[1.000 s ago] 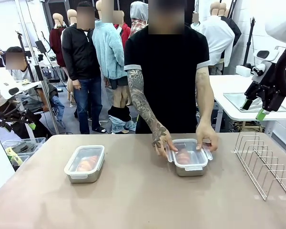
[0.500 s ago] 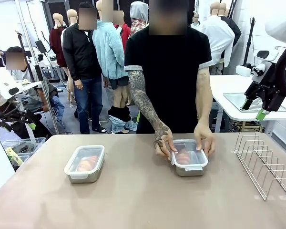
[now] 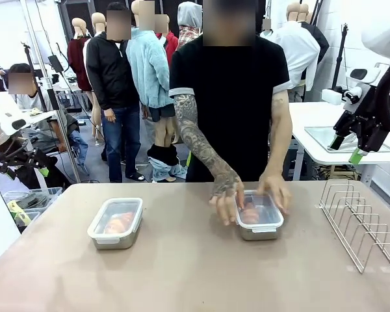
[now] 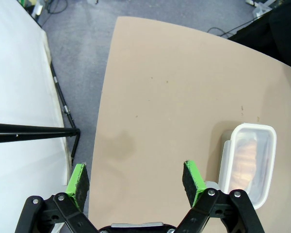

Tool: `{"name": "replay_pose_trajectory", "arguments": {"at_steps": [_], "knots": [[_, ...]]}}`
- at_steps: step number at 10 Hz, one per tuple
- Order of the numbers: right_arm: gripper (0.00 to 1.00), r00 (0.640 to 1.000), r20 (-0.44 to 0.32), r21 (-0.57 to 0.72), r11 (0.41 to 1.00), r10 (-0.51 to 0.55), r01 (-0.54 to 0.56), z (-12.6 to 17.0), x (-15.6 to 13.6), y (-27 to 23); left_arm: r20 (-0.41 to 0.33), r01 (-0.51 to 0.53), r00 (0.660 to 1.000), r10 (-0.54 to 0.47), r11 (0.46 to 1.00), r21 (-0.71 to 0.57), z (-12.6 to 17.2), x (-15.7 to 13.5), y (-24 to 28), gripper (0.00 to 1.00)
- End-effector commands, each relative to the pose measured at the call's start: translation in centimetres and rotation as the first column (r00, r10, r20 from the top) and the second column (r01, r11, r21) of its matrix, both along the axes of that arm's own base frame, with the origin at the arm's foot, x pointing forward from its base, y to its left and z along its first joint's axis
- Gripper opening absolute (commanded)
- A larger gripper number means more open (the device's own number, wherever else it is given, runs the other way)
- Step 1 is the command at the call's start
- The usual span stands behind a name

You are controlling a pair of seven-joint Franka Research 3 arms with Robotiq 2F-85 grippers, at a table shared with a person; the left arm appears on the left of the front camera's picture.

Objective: Place the bread in airtight containers.
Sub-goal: Release when the human grabs the Airtight Container lid.

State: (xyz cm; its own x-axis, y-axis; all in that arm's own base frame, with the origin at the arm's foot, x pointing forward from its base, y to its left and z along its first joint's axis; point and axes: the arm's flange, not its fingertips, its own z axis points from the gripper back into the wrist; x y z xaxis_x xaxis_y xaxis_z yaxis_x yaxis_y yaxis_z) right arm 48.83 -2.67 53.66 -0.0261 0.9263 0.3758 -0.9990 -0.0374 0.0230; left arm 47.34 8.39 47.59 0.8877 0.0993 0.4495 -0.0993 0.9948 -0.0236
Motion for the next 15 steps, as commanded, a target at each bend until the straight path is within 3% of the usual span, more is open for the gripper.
{"name": "replay_pose_trajectory", "arguments": {"at_steps": [1,15], "knots": [[1.0,1.0,-0.002,0.006,1.0,0.003,-0.003,0.07,-0.1,-0.01,0.001,-0.005,1.0,0.005,1.0,-0.001,0.06,-0.11,0.06,1.0],[1.0,1.0,-0.002,0.006,1.0,0.003,-0.003,0.07,-0.1,-0.01,0.001,-0.005,1.0,0.005,1.0,-0.001,0.06,-0.11,0.06,1.0]]}}
